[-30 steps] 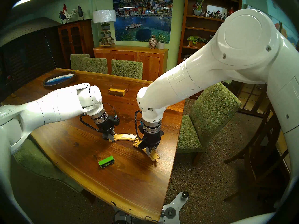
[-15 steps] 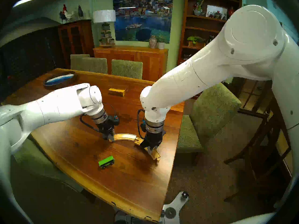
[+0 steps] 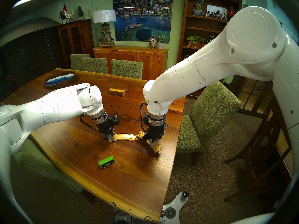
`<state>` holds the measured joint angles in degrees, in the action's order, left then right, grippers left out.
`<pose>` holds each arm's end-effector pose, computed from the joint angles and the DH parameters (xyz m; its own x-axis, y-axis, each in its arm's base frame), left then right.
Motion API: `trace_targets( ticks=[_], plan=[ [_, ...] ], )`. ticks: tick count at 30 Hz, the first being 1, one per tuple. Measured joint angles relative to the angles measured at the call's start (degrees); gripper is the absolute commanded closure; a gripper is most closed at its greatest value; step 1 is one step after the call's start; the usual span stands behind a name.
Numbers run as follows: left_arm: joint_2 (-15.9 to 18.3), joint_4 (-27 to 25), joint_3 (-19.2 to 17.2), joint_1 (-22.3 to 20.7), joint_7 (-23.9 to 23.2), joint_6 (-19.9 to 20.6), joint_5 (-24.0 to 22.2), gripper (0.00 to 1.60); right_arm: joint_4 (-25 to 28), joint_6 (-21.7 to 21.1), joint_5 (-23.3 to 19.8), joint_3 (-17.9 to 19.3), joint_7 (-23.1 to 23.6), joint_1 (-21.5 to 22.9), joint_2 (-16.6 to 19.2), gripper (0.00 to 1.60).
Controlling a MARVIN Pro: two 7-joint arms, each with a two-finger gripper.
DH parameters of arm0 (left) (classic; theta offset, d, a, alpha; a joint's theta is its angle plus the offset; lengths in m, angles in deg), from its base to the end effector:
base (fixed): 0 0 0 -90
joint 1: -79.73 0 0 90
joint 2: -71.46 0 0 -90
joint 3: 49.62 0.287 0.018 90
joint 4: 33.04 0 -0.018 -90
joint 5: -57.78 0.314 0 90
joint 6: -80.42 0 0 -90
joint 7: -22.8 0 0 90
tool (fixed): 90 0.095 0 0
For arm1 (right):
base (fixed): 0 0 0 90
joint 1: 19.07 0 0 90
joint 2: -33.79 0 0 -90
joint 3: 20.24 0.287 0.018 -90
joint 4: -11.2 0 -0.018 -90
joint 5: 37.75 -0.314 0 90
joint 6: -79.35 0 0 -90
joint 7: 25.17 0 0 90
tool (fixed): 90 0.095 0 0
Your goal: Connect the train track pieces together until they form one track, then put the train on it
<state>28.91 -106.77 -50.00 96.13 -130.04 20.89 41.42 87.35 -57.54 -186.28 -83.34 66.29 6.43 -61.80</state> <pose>0.4841 0.0570 -0.2310 0.1537 -0.9649 0.2128 -0.9855 -0.1653 -0.0380 0.4479 0.1808 -0.1948 0.7638 0.6451 -0.0193 0.6448 -0.7640 -0.0217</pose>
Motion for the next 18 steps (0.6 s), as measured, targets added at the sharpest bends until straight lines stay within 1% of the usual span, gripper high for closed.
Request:
trace_targets(
  ticks=[7,18],
  plan=[
    [0.0,0.0,0.0,0.0,0.0,0.0,0.0,1.6,-3.27,-1.77,2.57,0.11,2.92,-2.19,-0.09,1.6],
    [0.0,0.0,0.0,0.0,0.0,0.0,0.0,1.6,-6.39,-3.68,5.94,0.33,6.41,-4.63,-0.22,1.6]
  ],
)
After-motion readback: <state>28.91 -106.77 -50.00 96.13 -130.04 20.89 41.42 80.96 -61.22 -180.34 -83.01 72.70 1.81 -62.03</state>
